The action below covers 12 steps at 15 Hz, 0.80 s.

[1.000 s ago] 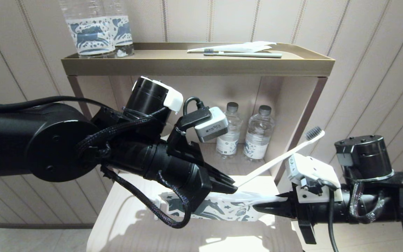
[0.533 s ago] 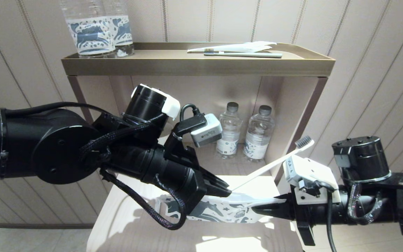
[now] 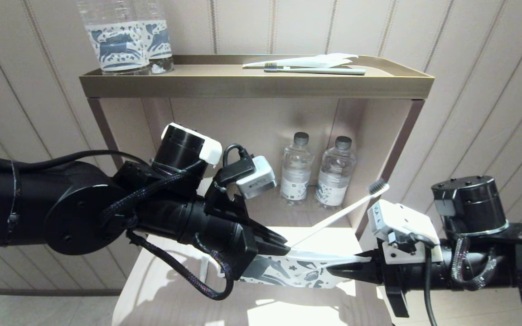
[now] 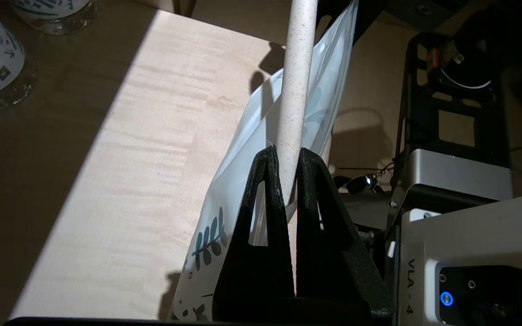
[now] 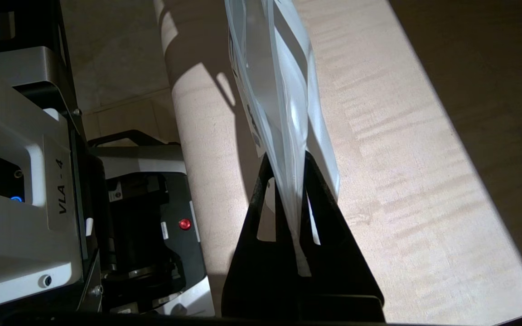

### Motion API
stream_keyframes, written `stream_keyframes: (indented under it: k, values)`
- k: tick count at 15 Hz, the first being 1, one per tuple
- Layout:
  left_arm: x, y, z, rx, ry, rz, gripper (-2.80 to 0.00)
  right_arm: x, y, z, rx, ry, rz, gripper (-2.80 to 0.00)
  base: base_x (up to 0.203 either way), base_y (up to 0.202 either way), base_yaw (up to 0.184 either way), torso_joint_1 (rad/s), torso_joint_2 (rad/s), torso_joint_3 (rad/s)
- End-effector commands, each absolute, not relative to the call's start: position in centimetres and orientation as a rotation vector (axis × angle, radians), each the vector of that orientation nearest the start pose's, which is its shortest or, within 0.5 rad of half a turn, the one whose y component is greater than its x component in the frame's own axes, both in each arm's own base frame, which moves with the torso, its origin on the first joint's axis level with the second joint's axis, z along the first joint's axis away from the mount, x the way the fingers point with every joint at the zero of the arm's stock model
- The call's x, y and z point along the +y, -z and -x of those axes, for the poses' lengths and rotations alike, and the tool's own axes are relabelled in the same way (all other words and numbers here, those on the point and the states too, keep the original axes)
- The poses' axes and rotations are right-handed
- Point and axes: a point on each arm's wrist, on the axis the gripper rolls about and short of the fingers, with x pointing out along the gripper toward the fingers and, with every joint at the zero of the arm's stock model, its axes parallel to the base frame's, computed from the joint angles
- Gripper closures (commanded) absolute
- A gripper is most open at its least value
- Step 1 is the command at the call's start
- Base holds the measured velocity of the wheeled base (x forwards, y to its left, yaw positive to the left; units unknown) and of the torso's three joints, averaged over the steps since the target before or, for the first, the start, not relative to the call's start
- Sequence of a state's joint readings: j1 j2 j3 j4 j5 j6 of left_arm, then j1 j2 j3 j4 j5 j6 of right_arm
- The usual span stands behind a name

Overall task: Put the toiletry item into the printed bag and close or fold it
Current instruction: Place the toothbrush in the storage bag

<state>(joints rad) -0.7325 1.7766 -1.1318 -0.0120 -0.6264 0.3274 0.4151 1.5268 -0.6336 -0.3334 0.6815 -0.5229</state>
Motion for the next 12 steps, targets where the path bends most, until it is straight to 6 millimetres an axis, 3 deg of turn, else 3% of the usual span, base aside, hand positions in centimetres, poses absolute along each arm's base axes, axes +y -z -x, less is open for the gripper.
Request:
stream_keyframes:
  k: [1,8,12]
  values:
    - [-22.3,-18.8,-23.5,0.466,1.404,-0.296,0.00,10.9,-15.9,-21.2,0.285,-1.194,0.380,0.00,0.000,0.000,0.000,0.000,0.00,0.000]
    - [-19.7,-19.1,-23.3,0.447,1.357,-0.272,0.00,10.9,-15.7,-21.3,0.293,-1.194,0.378,0.00,0.000,0.000,0.000,0.000,0.00,0.000]
    - [-19.1,-19.2,-22.8,0.446,1.361,-0.268,0.00,10.8,-15.7,-21.6,0.296,-1.186,0.377,0.00,0.000,0.000,0.000,0.000,0.00,0.000]
